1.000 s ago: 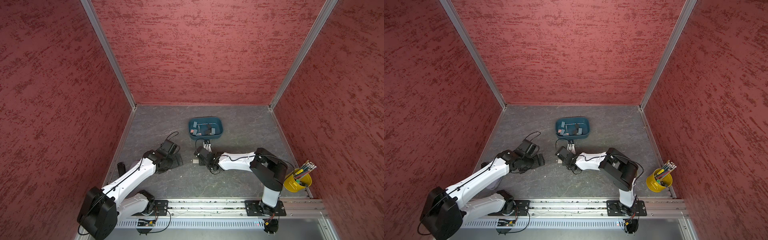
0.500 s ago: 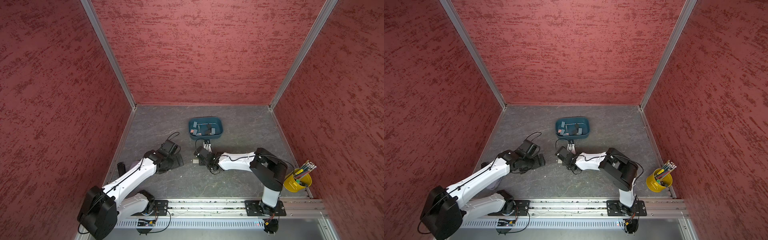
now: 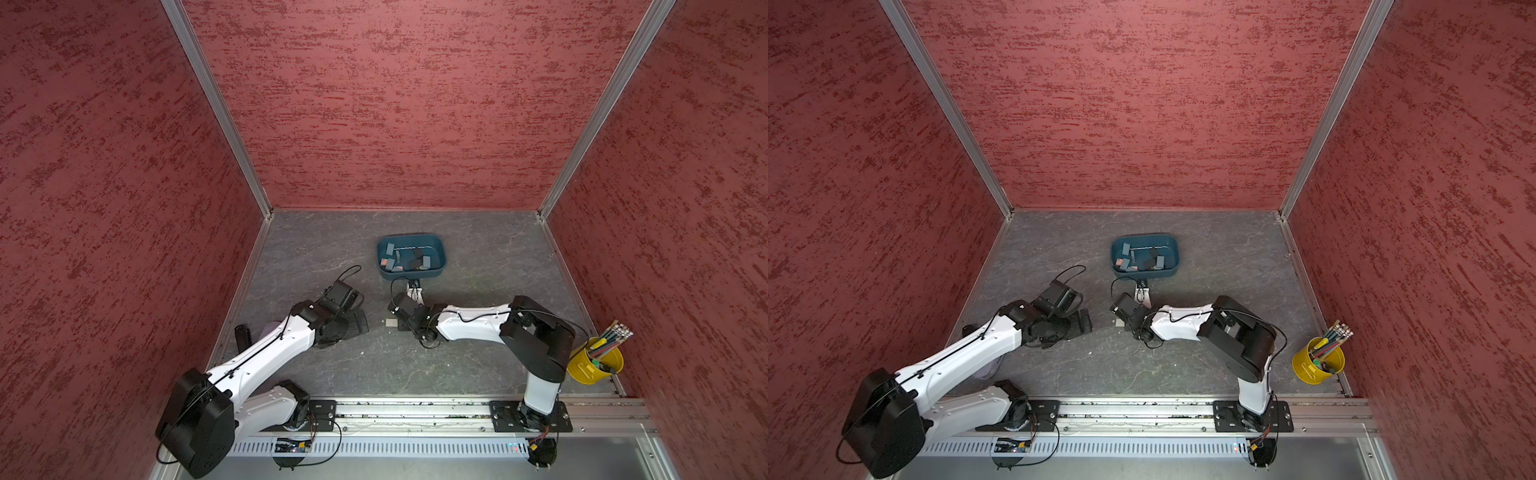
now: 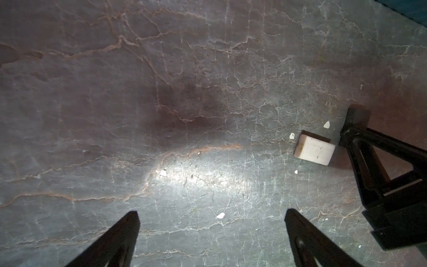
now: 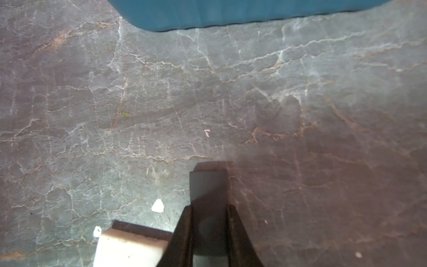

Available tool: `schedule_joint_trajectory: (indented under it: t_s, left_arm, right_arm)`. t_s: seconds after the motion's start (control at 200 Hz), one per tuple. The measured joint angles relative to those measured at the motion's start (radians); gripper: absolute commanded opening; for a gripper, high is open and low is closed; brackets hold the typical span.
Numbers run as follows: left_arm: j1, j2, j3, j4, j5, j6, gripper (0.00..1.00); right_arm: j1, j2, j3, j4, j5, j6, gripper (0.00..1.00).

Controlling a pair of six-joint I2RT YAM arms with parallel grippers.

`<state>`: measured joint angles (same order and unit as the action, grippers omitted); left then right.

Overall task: Put the eraser in the storage box
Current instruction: Pick up the eraser from the center of the board.

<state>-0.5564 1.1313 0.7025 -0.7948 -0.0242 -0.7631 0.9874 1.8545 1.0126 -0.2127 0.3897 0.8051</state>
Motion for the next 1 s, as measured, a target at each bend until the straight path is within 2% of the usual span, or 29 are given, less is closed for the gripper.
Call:
schedule_joint_trajectory:
  t_s: [1.002]
  left_arm:
    - [-0.007,-0.001,-0.032,0.011,0.000,-0.011,1.00]
  right_arm:
    - [0.000,-0.090,0.003,-0.085,0.040,-0.011,0.02]
